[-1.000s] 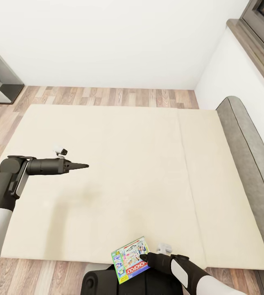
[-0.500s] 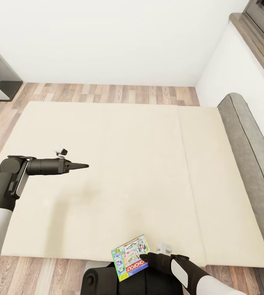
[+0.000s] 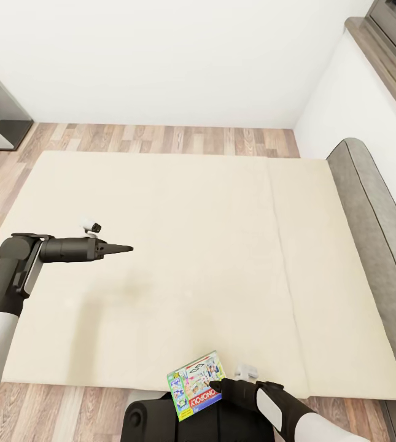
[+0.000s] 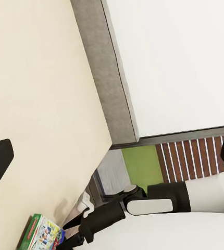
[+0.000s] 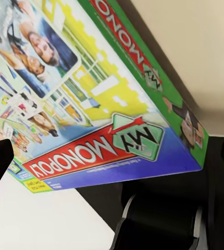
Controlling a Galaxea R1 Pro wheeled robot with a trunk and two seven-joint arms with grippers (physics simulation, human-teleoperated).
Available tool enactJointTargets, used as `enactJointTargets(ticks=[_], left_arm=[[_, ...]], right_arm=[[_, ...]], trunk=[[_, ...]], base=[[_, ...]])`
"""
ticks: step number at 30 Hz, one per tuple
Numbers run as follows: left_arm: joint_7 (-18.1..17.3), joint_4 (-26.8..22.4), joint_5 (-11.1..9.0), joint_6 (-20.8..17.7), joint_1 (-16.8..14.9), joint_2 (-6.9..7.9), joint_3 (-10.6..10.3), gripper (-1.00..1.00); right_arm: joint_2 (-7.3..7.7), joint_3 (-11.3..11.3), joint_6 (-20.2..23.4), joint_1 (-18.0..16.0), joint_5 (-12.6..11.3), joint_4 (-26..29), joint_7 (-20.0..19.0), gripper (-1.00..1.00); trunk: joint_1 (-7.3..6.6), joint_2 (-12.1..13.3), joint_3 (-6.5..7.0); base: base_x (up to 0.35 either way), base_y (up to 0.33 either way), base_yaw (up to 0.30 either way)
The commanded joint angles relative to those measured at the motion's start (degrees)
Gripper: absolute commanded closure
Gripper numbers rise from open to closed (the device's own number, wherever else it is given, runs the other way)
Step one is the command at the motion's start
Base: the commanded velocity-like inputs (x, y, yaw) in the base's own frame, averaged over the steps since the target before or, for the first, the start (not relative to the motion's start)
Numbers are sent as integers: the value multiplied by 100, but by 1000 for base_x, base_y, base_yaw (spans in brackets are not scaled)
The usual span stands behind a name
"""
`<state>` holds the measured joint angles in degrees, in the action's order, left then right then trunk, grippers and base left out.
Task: Put all the toys in the child's room - the three board games (two on the bed and one on the table), the two jigsaw puzzles on the table, and the tennis ball on the table - inside the toy box on the table in the child's room.
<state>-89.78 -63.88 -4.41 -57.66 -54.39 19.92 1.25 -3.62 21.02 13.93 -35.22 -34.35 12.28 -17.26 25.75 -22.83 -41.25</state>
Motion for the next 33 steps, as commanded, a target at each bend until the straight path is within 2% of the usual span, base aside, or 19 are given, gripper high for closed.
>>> enactJointTargets(ticks=[1,33], left_arm=[[-22,-1,1,-61,-2,3,-2,-100],[-22,-1,1,-61,-3,3,-2,-100]], right_arm=[[1,16,22,-3,-28,2,-5,-100],[2,16,31,-3,-45,2,-99,-100]], trunk=[[3,-9,-6],[3,-9,-6]], base=[[0,0,0],[0,0,0]])
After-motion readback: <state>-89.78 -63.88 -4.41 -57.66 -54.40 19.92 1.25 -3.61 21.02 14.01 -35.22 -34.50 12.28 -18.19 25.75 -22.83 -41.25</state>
